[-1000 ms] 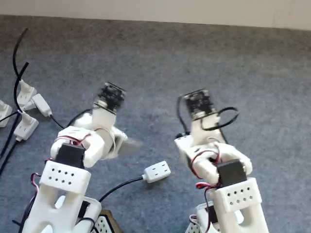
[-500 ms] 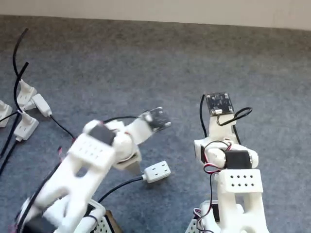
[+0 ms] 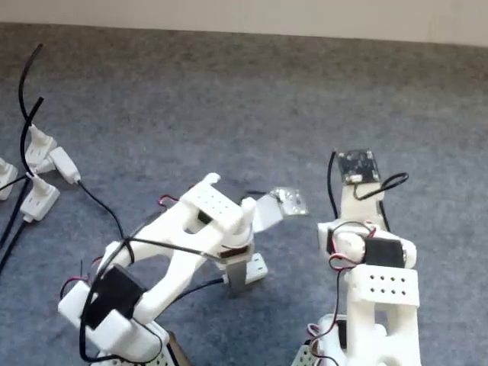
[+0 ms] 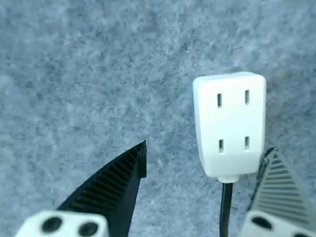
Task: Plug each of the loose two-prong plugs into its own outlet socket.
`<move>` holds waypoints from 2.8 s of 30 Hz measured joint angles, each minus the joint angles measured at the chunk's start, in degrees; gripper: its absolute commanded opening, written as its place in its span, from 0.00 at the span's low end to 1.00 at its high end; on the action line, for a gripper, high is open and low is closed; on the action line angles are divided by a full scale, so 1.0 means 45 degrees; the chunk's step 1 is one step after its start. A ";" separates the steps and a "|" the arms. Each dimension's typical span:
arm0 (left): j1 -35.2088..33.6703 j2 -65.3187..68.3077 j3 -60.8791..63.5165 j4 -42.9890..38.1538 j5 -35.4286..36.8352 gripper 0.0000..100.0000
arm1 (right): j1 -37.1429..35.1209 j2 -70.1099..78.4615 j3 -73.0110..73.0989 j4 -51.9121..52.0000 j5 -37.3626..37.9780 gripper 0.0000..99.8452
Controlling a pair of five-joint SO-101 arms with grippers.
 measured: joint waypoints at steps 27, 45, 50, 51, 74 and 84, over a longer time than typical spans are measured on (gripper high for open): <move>-0.1700 0.3985 -0.7541 0.2442 -0.3165 0.10 | -0.0039 0.0000 0.0059 0.0000 0.0000 0.00; -0.2774 0.7170 -1.4808 0.7013 -0.2520 0.31 | -0.0176 0.0000 0.0059 0.0000 0.0000 0.00; -0.4044 0.5685 -1.5043 0.7131 -0.1289 0.30 | -0.0410 0.0000 0.0059 0.0000 0.0000 0.00; -0.4415 0.5509 -1.5043 0.7131 -0.0527 0.30 | -0.0430 0.0000 0.0059 0.0000 0.0000 0.00; -1.2737 0.1915 -0.2696 -0.0801 0.6545 0.31 | -0.4044 0.8518 -0.9397 0.0020 -0.4982 0.00; -1.3187 0.0938 -0.1231 -0.2813 0.7248 0.31 | -0.5529 0.8615 -0.7150 -0.2012 -0.5705 0.00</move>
